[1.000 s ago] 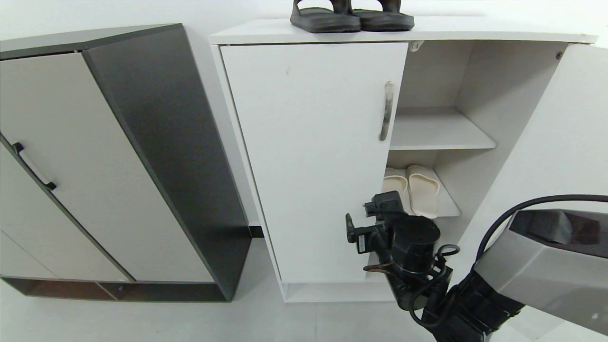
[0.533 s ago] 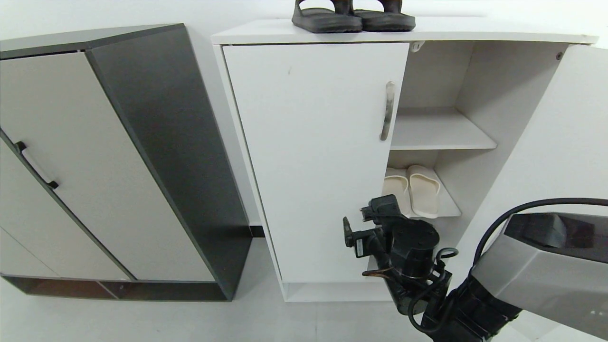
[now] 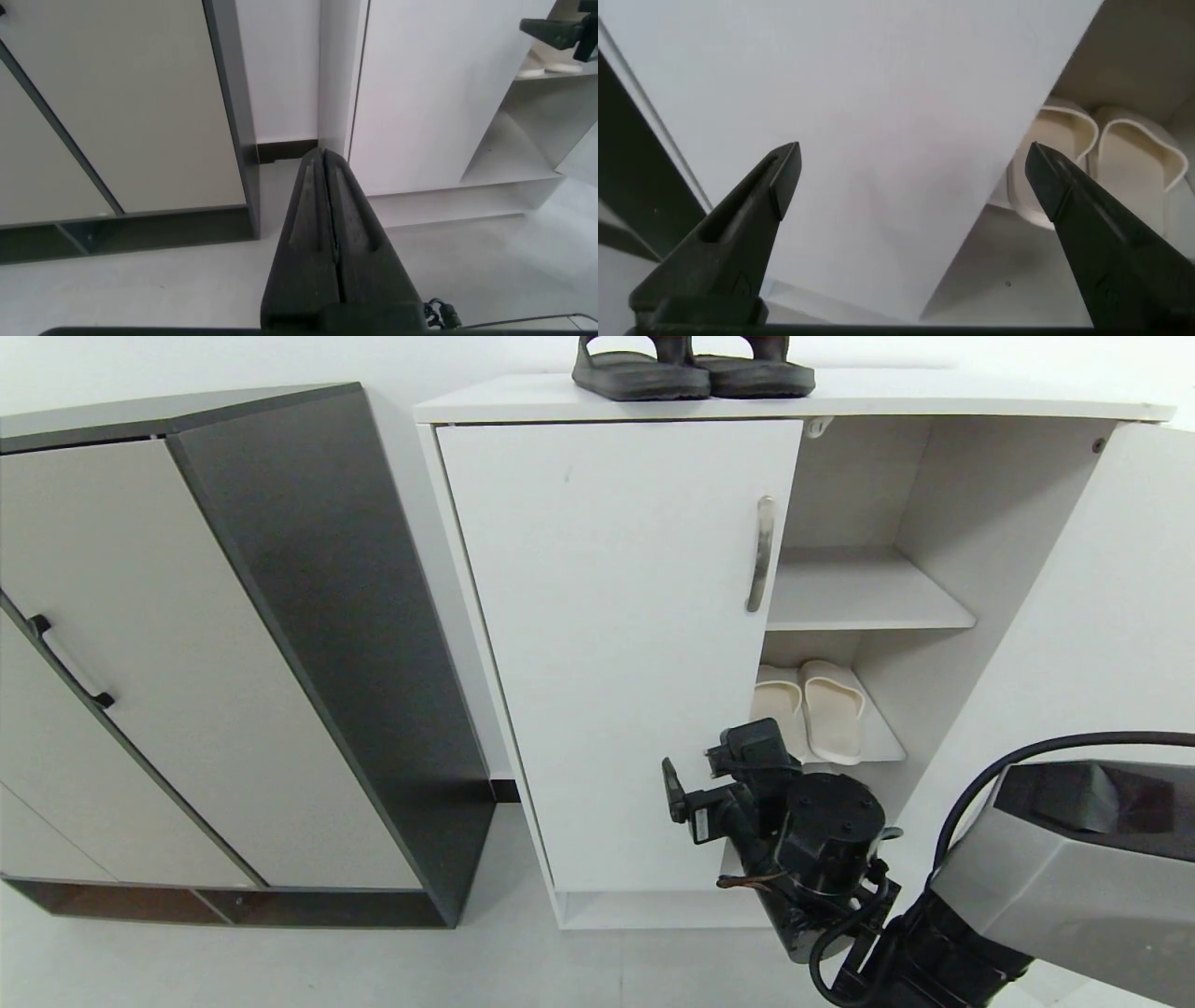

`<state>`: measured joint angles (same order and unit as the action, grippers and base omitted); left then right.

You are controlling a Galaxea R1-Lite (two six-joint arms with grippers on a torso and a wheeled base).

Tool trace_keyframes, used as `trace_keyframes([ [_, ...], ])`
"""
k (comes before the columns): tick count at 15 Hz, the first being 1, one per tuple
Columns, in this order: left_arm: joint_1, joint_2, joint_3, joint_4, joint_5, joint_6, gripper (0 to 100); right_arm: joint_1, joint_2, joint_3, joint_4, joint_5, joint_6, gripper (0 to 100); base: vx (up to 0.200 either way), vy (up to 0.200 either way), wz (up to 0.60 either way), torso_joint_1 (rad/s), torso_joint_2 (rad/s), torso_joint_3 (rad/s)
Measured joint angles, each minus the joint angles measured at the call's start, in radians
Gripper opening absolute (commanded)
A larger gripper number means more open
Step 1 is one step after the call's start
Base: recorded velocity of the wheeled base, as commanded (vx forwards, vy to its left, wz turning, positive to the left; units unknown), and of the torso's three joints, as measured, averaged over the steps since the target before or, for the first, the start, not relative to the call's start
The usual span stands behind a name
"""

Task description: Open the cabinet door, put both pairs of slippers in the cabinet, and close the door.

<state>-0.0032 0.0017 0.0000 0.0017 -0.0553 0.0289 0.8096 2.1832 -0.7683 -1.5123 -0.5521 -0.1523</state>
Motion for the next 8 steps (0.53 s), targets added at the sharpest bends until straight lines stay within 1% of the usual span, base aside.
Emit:
trace_keyframes([
  [2, 0.0, 0.0, 0.0, 0.0, 0.0, 0.0, 0, 0.005, -0.004, 0.004, -0.001, 0.001, -0.001, 100, 0.0, 0.0, 0.0, 0.0, 0.0, 0.0],
  [3, 0.0, 0.0, 0.0, 0.001, 0.0, 0.0, 0, 0.006, -0.005, 0.006, 0.0, 0.001, -0.001, 100, 0.0, 0.0, 0.0, 0.007, -0.15, -0.168],
  [6, -0.001, 0.0, 0.0, 0.002, 0.0, 0.0, 0, 0.011, -0.008, 0.007, -0.001, 0.001, -0.002, 100, 0.0, 0.0, 0.0, 0.015, -0.2, -0.323],
  [8, 0.0, 0.0, 0.0, 0.001, 0.0, 0.0, 0, 0.008, -0.006, 0.008, 0.0, 0.001, -0.002, 100, 0.0, 0.0, 0.0, 0.051, -0.53, -0.371],
])
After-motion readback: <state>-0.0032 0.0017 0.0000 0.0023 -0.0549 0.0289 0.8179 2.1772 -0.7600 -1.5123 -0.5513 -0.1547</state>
